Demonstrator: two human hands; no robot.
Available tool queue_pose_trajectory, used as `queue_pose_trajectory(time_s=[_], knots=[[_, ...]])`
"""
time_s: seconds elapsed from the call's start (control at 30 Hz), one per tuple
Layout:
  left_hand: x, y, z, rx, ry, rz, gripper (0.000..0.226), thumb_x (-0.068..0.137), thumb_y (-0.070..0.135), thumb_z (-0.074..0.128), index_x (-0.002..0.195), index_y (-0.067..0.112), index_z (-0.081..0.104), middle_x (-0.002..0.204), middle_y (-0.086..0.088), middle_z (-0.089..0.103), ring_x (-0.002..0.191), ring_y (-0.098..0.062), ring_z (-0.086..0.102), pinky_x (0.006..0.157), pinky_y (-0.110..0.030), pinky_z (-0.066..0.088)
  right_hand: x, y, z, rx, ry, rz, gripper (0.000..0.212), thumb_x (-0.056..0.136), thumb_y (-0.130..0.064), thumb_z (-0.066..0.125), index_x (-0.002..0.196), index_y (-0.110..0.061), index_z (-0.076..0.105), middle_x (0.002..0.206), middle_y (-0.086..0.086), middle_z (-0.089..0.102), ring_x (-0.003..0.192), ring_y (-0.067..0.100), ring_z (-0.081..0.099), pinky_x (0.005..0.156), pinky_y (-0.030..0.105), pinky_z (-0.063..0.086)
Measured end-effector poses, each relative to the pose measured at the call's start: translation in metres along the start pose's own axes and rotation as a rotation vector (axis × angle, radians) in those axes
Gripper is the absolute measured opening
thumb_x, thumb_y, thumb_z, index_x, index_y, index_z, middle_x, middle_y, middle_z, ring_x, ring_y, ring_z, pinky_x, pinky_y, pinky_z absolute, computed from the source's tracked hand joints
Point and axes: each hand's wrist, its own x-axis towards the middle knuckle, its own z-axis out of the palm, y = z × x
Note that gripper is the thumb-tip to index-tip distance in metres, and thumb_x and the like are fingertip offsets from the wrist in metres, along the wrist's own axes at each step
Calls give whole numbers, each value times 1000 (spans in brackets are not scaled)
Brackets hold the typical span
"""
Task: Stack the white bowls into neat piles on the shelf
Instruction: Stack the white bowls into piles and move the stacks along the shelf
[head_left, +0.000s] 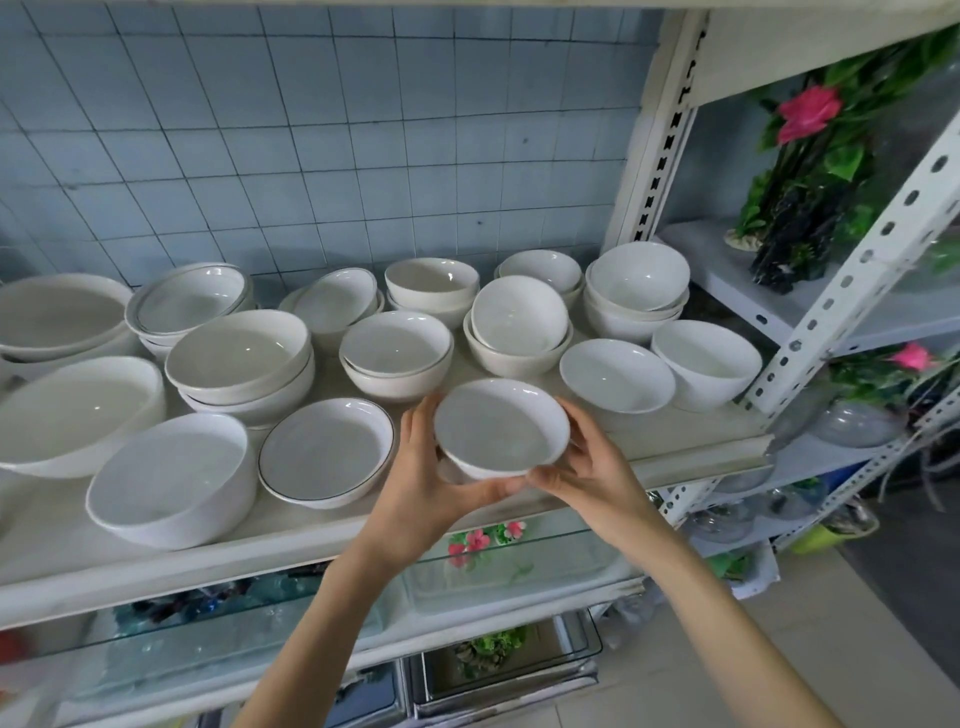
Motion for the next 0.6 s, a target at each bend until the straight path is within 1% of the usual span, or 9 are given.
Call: queue_pose_trajectory(time_s=[0.07, 0.13, 0.2, 0.3, 0.33, 0.4, 0.47, 0.53, 0.6], knots=[[0, 0, 0, -122, -52, -46, 99, 52, 35, 91, 130, 20, 34, 124, 2, 48, 111, 8, 50, 84, -12, 47, -3, -3, -1, -13, -1, -1, 67, 62, -38, 75, 121, -31, 44, 115, -20, 64, 112, -3, 56, 84, 13, 47], [3, -1, 0, -162, -66, -57, 98, 49, 25, 91, 127, 19, 32, 120, 7, 50, 104, 13, 52, 79, -11, 47, -5, -6, 0, -57, -8, -15, 59, 67, -35, 67, 120, -31, 43, 111, -30, 63, 111, -7, 56, 85, 10, 45], [7, -3, 1, -170, -63, -50, 99, 48, 29, 94, 125, 16, 32, 118, 8, 50, 104, 12, 52, 82, -10, 46, -4, -7, 0, -107, -24, -28, 54, 71, -33, 65, 120, -33, 43, 110, -29, 64, 111, -7, 55, 86, 10, 44], [11, -7, 0, -191, -48, -63, 103, 43, 33, 90, 127, 14, 32, 120, 9, 49, 109, 7, 52, 87, -13, 46, -2, -10, -4, -221, -25, -34, 47, 75, -30, 64, 118, -37, 46, 117, -19, 62, 112, -7, 56, 88, 14, 47], [12, -9, -1, -201, -40, -66, 105, 42, 30, 90, 128, 13, 32, 121, 9, 49, 110, 6, 53, 89, -14, 46, -3, -12, -7, -296, 17, -58, 44, 76, -33, 63, 117, -36, 50, 119, -14, 61, 111, -5, 56, 91, 17, 48], [13, -10, -2, -215, -33, -66, 108, 39, 29, 90, 129, 13, 33, 121, 8, 50, 110, 3, 53, 93, -20, 48, -2, -17, -15, -524, 179, -193, 33, 81, -37, 60, 112, -27, 62, 116, -12, 63, 109, -2, 58, 95, 20, 47], [13, -11, -4, -205, -35, -73, 111, 37, 36, 89, 131, 15, 32, 121, 11, 50, 112, 2, 53, 97, -26, 48, 0, -20, -26, -760, 360, -331, 26, 87, -33, 60, 106, -17, 68, 110, -8, 66, 104, 6, 61, 92, 27, 48], [13, -10, -3, -179, -36, -75, 111, 36, 43, 87, 130, 20, 31, 121, 15, 49, 112, 1, 53, 98, -27, 47, 5, -16, -41, -956, 477, -350, 22, 88, -25, 64, 106, -14, 67, 107, -2, 68, 101, 17, 62, 92, 41, 47], [13, -10, -2, -174, -36, -84, 111, 36, 45, 86, 130, 23, 30, 120, 16, 50, 112, 1, 53, 98, -25, 46, 9, -10, -53, -1064, 501, -259, 20, 87, -23, 65, 105, -15, 67, 106, -2, 70, 100, 22, 63, 98, 55, 39]])
